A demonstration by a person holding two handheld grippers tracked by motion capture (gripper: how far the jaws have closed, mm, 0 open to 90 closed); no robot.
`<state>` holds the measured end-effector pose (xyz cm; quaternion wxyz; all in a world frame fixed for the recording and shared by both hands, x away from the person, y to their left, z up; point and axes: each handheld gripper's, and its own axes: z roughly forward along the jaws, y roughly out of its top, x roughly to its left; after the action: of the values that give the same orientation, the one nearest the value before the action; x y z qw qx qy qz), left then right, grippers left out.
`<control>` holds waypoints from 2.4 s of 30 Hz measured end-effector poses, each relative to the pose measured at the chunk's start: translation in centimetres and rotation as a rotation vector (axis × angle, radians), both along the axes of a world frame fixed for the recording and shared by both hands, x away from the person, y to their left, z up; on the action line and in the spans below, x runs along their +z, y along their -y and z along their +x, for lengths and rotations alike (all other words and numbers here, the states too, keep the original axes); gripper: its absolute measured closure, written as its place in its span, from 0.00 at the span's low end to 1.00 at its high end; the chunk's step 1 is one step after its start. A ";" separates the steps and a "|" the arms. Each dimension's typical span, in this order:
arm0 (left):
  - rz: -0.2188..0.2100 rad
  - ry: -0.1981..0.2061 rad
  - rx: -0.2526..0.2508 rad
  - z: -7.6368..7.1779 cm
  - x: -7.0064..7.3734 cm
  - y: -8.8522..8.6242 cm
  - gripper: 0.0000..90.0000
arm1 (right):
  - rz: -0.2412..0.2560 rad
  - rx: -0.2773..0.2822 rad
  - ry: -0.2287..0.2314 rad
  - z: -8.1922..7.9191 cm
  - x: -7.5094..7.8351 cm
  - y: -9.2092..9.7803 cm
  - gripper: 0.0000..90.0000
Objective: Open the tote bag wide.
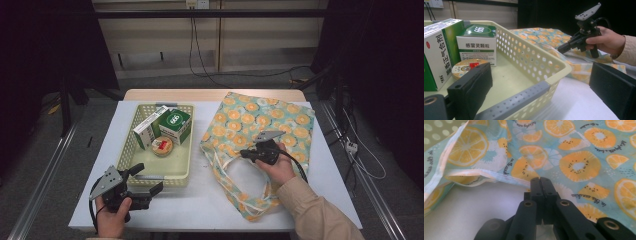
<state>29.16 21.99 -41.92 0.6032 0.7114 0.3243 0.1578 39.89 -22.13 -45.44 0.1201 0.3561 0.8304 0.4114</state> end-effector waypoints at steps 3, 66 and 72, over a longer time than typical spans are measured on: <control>0.002 -0.001 -0.002 0.0 0.0 0.1 0.05 | 0.002 -0.007 -0.003 0.3 -0.1 -0.7 1.00; 0.004 -0.011 -0.020 -0.1 -0.1 0.1 0.05 | 0.075 0.213 -0.045 -8.7 3.5 -2.0 0.18; 0.004 -0.010 -0.020 -0.1 -0.1 0.2 0.05 | 0.058 0.236 -0.056 -9.1 3.4 -2.7 0.19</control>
<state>29.04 21.76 -42.00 0.6018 0.7167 0.3196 0.1488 30.81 -19.42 -42.07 0.0371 0.2708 0.8572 0.4365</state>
